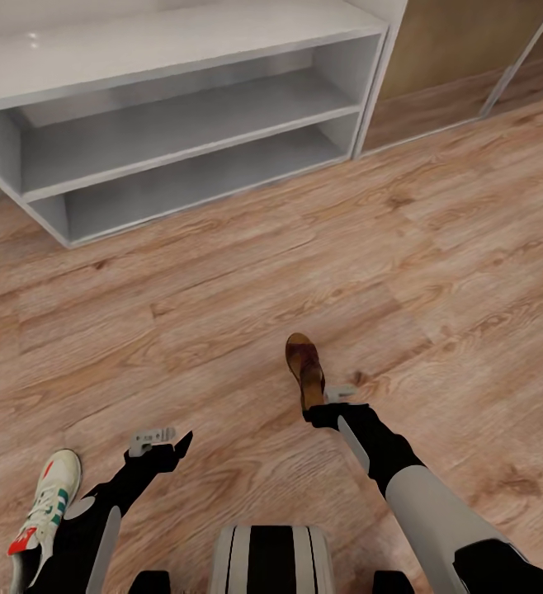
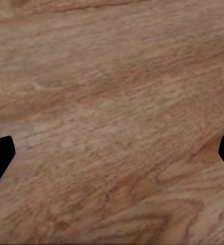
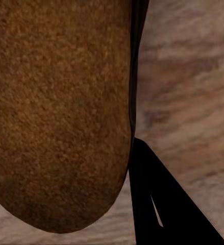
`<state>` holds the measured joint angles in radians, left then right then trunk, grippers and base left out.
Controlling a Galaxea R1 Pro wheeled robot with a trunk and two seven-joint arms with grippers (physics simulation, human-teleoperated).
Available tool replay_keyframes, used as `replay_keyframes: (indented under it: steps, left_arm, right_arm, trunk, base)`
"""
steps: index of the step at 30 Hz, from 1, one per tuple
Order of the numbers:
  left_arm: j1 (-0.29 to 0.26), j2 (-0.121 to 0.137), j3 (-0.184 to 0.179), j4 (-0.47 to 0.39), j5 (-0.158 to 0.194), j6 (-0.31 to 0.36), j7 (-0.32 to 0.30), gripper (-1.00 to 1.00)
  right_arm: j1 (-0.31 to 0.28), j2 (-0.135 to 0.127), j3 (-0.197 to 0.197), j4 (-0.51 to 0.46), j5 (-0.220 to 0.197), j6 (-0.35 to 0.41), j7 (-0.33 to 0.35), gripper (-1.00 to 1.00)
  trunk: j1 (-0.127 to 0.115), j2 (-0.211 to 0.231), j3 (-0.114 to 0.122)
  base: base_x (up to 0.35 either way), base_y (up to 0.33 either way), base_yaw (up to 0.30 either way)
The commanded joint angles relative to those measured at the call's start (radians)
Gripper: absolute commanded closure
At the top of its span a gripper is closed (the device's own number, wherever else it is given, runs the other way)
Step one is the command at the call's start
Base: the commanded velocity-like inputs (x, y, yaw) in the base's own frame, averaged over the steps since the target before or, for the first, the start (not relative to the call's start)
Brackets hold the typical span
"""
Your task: Pick up the two gym shoes and the two sandals from the corridor floor and place them onto the hallstand (shoe rack) in the corridor, making sure they are on the rack and not on the floor. Arrange them so the two gym shoes are next to each other and the two sandals are next to each other.
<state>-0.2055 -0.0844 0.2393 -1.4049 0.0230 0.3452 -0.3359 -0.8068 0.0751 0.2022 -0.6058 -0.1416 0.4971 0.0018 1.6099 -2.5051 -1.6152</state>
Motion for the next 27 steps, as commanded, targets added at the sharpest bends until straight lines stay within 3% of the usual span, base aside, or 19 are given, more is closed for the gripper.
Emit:
replay_keyframes:
  steps: [1,27]
  left_arm:
    - [0.0,0.0,0.0,0.0,0.0,0.0,0.0,-1.0]
    - [0.0,0.0,0.002,0.0,0.0,0.0,0.0,-1.0]
  right_arm:
    - [0.0,0.0,0.0,0.0,-0.004,0.0,-0.003,1.0]
    - [0.0,0.0,0.0,0.0,-0.004,0.0,-0.003,1.0]
  trunk:
    - [0.0,0.0,-0.001]
    - [0.0,0.0,-0.033]
  base:
    - [0.0,0.0,0.202]
    - [0.0,0.0,0.202]
